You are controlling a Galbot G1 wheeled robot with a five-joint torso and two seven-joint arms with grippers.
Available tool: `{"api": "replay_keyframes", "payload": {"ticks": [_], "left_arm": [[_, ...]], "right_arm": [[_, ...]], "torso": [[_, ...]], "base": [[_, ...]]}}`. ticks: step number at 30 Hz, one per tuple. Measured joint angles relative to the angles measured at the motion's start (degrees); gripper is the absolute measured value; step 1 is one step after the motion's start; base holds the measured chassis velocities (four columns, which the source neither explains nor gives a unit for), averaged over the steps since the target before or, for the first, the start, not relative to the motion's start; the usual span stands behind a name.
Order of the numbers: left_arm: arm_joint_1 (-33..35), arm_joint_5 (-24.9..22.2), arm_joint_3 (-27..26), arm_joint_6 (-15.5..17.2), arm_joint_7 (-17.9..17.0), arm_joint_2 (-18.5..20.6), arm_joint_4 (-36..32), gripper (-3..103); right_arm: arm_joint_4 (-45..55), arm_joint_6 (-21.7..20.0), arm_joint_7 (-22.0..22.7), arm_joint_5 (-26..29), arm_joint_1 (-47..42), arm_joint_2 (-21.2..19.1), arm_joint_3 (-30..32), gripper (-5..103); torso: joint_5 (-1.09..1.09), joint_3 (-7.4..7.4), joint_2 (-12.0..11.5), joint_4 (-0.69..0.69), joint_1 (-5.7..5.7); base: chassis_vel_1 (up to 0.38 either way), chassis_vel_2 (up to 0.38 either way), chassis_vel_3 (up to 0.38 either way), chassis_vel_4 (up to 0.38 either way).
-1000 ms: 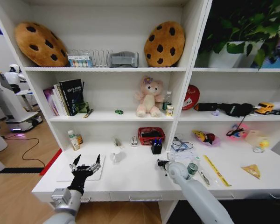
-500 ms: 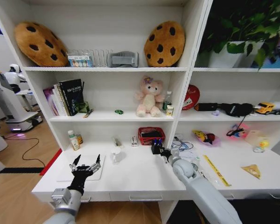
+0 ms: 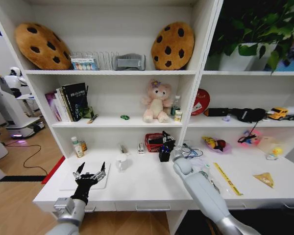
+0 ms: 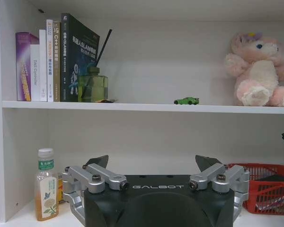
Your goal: Organize the objects on the table.
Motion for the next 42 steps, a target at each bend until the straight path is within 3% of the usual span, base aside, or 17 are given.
{"api": "replay_keyframes", "payload": {"ticks": [8, 24, 27, 28, 29, 34, 38, 40, 41, 42], "left_arm": [[0.0, 0.0, 0.0, 0.0, 0.0, 0.0, 0.0, 100], [0.0, 0.0, 0.0, 0.0, 0.0, 0.0, 0.0, 100], [0.0, 0.0, 0.0, 0.0, 0.0, 0.0, 0.0, 100], [0.0, 0.0, 0.0, 0.0, 0.0, 0.0, 0.0, 100], [0.0, 0.0, 0.0, 0.0, 0.0, 0.0, 0.0, 100], [0.0, 0.0, 0.0, 0.0, 0.0, 0.0, 0.0, 100], [0.0, 0.0, 0.0, 0.0, 0.0, 0.0, 0.0, 100], [0.0, 0.0, 0.0, 0.0, 0.0, 0.0, 0.0, 100], [0.0, 0.0, 0.0, 0.0, 0.0, 0.0, 0.0, 100], [0.0, 0.0, 0.0, 0.0, 0.0, 0.0, 0.0, 100]], "right_arm": [[-4.8, 2.3, 1.0, -3.6, 0.2, 1.8, 0.1, 11], [-9.0, 3.6, 2.3, -4.0, 0.4, 2.8, 1.3, 8], [-9.0, 3.2, 3.7, -4.8, 0.5, 2.9, 1.2, 16], [-8.7, 3.0, 4.4, -5.2, 0.4, 2.8, 1.1, 27], [-8.7, 3.0, 4.4, -5.2, 0.4, 2.8, 1.1, 27], [-6.1, 2.2, 6.1, -6.2, -0.5, 2.5, 0.7, 49], [-3.4, 1.3, 7.9, -6.6, -1.4, 2.0, 0.4, 60], [3.2, -3.5, 12.7, -4.0, -4.0, 0.1, -0.6, 70], [3.2, -3.5, 12.7, -4.0, -4.0, 0.1, -0.6, 70], [8.1, -7.5, 17.3, -0.7, -6.1, -1.6, -1.8, 76]], "torso": [[0.01, 0.0, 0.0, -0.02, 0.0], [0.01, -0.01, 0.0, -0.02, 0.0], [0.01, -0.01, 0.0, -0.02, 0.0], [0.01, -0.01, 0.0, -0.02, 0.0], [0.01, -0.01, 0.0, -0.02, 0.0], [0.01, -0.01, 0.0, -0.02, 0.0], [0.01, 0.0, 0.0, -0.01, 0.0], [0.01, -0.01, 0.0, 0.0, 0.0], [0.01, -0.01, 0.0, 0.0, 0.0], [0.01, -0.01, 0.0, -0.03, 0.0]], "base": [[0.0, 0.0, 0.0, 0.0], [0.0, 0.0, 0.0, 0.0], [0.0, 0.0, 0.0, 0.0], [0.0, 0.0, 0.0, 0.0], [0.0, 0.0, 0.0, 0.0], [0.0, 0.0, 0.0, 0.0], [0.0, 0.0, 0.0, 0.0], [0.0, 0.0, 0.0, 0.0], [0.0, 0.0, 0.0, 0.0], [0.0, 0.0, 0.0, 0.0]]}}
